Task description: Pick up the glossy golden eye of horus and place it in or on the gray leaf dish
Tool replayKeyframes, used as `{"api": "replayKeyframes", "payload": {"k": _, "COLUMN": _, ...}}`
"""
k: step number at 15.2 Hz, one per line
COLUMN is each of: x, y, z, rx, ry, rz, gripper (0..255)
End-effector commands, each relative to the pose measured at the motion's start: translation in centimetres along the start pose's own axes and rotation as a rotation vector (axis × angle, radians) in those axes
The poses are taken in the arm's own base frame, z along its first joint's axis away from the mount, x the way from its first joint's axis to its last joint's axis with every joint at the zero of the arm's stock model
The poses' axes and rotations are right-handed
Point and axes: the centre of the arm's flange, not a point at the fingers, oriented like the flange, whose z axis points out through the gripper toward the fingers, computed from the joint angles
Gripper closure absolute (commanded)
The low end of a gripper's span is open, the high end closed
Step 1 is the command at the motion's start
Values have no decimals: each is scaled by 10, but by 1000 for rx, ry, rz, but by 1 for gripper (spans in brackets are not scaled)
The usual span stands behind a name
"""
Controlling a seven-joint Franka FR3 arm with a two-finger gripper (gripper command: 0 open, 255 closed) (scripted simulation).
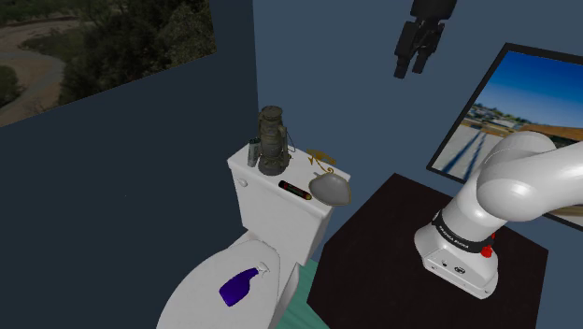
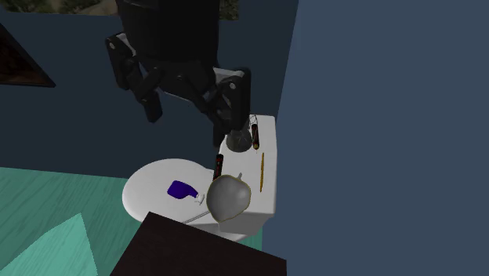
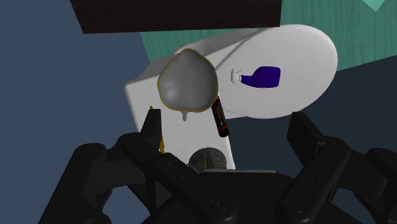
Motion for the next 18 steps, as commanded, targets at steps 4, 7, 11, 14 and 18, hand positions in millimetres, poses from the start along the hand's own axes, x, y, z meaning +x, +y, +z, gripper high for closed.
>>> {"api": "replayKeyframes", "payload": {"k": 4, "x": 23, "y": 8, "z": 31, "rx": -11, "ry": -6, "rz": -19, "gripper": 0}}
{"api": "replayKeyframes", "payload": {"k": 7, "x": 47, "y": 15, "z": 62, "rx": -22, "ry": -12, "rz": -39, "gripper": 0}}
{"api": "replayKeyframes", "payload": {"k": 11, "x": 78, "y": 26, "z": 104, "rx": -36, "ry": -20, "rz": -65, "gripper": 0}}
{"api": "replayKeyframes", "payload": {"k": 14, "x": 101, "y": 33, "z": 135, "rx": -47, "ry": -27, "rz": -84, "gripper": 0}}
{"api": "replayKeyframes", "payload": {"k": 18, "x": 132, "y": 43, "z": 177, "rx": -61, "ry": -35, "rz": -110, "gripper": 0}}
